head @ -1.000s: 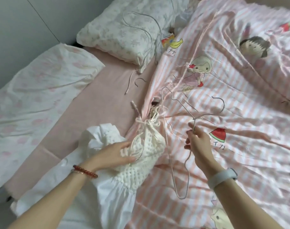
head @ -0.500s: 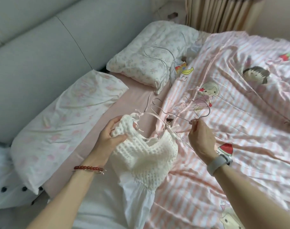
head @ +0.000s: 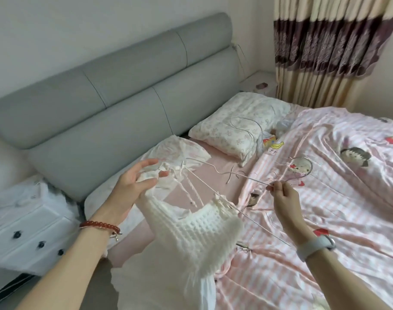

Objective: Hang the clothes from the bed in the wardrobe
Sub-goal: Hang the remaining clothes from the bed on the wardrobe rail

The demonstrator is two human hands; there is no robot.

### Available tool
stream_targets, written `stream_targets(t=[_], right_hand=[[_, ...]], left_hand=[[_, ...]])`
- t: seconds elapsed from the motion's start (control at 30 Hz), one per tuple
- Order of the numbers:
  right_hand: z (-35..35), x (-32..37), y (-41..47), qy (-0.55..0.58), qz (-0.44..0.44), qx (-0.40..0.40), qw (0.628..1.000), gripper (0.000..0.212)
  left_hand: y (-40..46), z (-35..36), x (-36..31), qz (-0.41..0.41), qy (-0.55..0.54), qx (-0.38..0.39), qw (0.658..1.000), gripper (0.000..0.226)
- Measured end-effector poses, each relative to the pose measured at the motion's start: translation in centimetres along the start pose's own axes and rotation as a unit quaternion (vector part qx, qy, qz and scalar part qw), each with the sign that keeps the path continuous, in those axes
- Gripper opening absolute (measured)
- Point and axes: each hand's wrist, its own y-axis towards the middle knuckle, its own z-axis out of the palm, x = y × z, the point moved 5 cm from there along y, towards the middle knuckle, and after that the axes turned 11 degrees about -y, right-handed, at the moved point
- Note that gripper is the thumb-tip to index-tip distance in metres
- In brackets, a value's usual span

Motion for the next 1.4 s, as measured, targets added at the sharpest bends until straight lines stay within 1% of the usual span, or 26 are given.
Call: stream_targets(t=[0.07, 0.13, 0.2, 0.27, 0.37, 0.5, 0.63, 0.73, 0.83, 0.9, 1.0, 1.03, 1.07, 1.1, 1.17, 1.2, 1.23, 1.27, 1.33, 1.4], right_hand=[[0.0, 1.9, -1.4, 0.007, -0.021, 0.010, 1.000, 0.027], [-0.6, 4.2, -2.5, 0.009, -0.047, -0.007, 0.999, 0.027], [-1.5, 7.0, -4.1, 0.006, -0.092, -0.031, 0.995, 0.026], [-1.8, 10.1, -6.2, -0.008, -0.159, -0.020, 0.987, 0.026], [-2.0, 14.0, -10.1, -0.019, -0.238, 0.008, 0.971, 0.026], [-2.5, 16.9, -15.8, -0.019, -0.275, 0.007, 0.961, 0.024], [-1.9, 18.5, -22.5, -0.065, -0.319, 0.042, 0.944, 0.026], [-1.7, 19.2, -26.7, -0.068, -0.307, 0.029, 0.949, 0.027], [-2.2, 19.8, -30.0, -0.039, -0.287, 0.006, 0.957, 0.027], [-2.8, 20.1, -31.4, -0.007, -0.262, 0.011, 0.965, 0.028], [-3.7, 19.9, -32.2, 0.075, -0.188, 0.053, 0.978, 0.029], [-4.1, 19.8, -32.5, 0.087, -0.181, 0.061, 0.978, 0.029], [-4.4, 19.8, -32.9, 0.091, -0.187, 0.068, 0.976, 0.029], [-4.6, 19.9, -33.3, 0.090, -0.200, 0.077, 0.973, 0.028], [-5.1, 20.4, -34.2, 0.083, -0.233, 0.095, 0.964, 0.028], [-5.2, 20.8, -34.6, 0.078, -0.255, 0.104, 0.958, 0.028], [-5.4, 21.1, -34.9, 0.073, -0.277, 0.110, 0.952, 0.028], [-5.6, 21.5, -35.1, 0.069, -0.298, 0.115, 0.945, 0.028], [-5.9, 21.5, -35.2, 0.062, -0.319, 0.124, 0.938, 0.027], [-6.0, 20.9, -34.8, 0.058, -0.315, 0.140, 0.937, 0.028]], left_hand=[[-2.4, -2.1, -2.2, 0.056, -0.006, -0.048, 0.997, 0.042], [-4.8, -4.0, -4.2, 0.092, -0.067, -0.093, 0.989, 0.042], [-7.5, -5.4, -5.6, 0.105, -0.131, -0.113, 0.979, 0.042], [-10.2, -6.2, -6.9, 0.114, -0.156, -0.128, 0.973, 0.045], [-14.1, -7.3, -9.0, 0.150, -0.141, -0.145, 0.968, 0.048], [-19.1, -8.2, -10.8, 0.180, -0.074, -0.168, 0.966, 0.036], [-23.8, -7.4, -11.5, 0.191, -0.014, -0.163, 0.968, 0.023], [-27.4, -6.5, -11.8, 0.201, 0.010, -0.133, 0.971, 0.020], [-30.6, -5.6, -11.0, 0.185, 0.048, -0.100, 0.976, 0.030], [-32.4, -5.4, -10.2, 0.181, 0.081, -0.108, 0.974, 0.032], [-34.4, -5.2, -9.4, 0.195, 0.129, -0.148, 0.961, 0.040], [-35.0, -5.0, -9.2, 0.210, 0.177, -0.164, 0.947, 0.045], [-35.6, -4.7, -9.3, 0.228, 0.248, -0.181, 0.924, 0.049], [-36.2, -4.2, -9.4, 0.246, 0.328, -0.199, 0.890, 0.053], [-37.6, -2.9, -9.9, 0.275, 0.478, -0.234, 0.801, 0.058], [-38.3, -2.3, -10.2, 0.294, 0.530, -0.248, 0.755, 0.059], [-39.0, -1.7, -10.4, 0.315, 0.562, -0.267, 0.716, 0.058], [-39.6, -1.3, -10.6, 0.333, 0.579, -0.289, 0.685, 0.053], [-40.4, -0.8, -10.8, 0.351, 0.600, -0.329, 0.639, 0.036], [-40.7, -0.2, -10.7, 0.334, 0.636, -0.353, 0.599, 0.027]])
